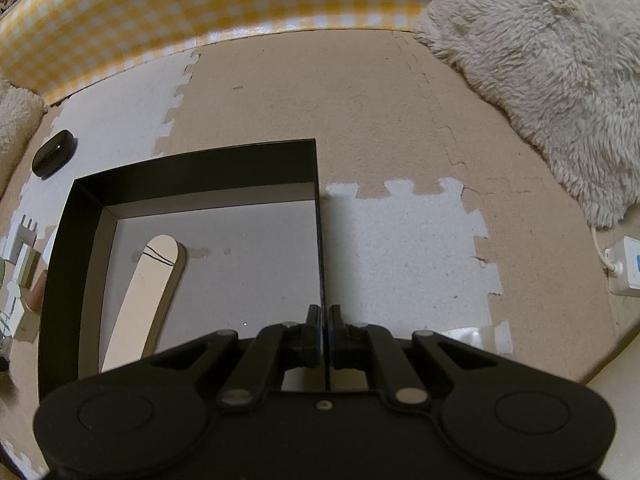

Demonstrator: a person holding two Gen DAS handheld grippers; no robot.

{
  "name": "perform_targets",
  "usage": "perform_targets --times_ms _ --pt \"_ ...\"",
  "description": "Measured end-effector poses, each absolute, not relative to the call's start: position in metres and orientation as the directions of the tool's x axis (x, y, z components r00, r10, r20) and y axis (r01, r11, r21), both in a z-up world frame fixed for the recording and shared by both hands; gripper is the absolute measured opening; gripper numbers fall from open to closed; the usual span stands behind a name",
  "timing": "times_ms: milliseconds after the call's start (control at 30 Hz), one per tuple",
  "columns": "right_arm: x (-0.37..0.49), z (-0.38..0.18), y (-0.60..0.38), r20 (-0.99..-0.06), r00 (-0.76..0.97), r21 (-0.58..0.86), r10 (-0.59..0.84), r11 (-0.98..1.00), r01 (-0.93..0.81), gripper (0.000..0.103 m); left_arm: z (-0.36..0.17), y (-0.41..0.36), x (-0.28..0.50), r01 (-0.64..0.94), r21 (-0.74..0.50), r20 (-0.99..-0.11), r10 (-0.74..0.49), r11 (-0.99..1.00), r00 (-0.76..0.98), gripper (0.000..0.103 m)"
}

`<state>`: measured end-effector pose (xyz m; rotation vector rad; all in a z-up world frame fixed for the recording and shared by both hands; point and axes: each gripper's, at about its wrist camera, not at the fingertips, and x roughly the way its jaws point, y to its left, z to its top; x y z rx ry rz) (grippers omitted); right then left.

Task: Organize rigid objects
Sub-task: 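Close the left gripper on the clear case and lift it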

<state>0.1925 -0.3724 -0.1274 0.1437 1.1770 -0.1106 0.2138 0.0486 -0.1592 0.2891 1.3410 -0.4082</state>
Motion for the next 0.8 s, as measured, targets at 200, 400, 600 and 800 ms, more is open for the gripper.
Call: perform_targets --times_ms 200,400,600,800 --pt "0.192 -0.127 -0.373 -0.924 0.383 0.057 -0.009 0.985 0.162 0.003 -0.147 0.042 0.210 0.396 -0.031 -0.970 -0.123 0.918 0.208 0.074" --pt "0.192 -0.127 -0.373 -0.923 0.384 0.060 -0.007 0.985 0.163 0.003 -0.130 0.051 0.212 0.351 -0.065 -0.958 -0.157 0.934 0.240 0.074" --pt "0.192 -0.127 -0.374 -0.923 0.384 0.060 -0.007 0.985 0.163 0.003 -0.116 0.063 0.213 0.303 -0.107 -0.935 -0.200 0.947 0.294 0.073" --pt "0.192 -0.127 -0.373 -0.924 0.383 0.060 -0.007 0.985 0.163 0.003 -0.126 0.056 0.214 0.333 -0.111 -0.950 -0.198 0.936 0.240 0.072"
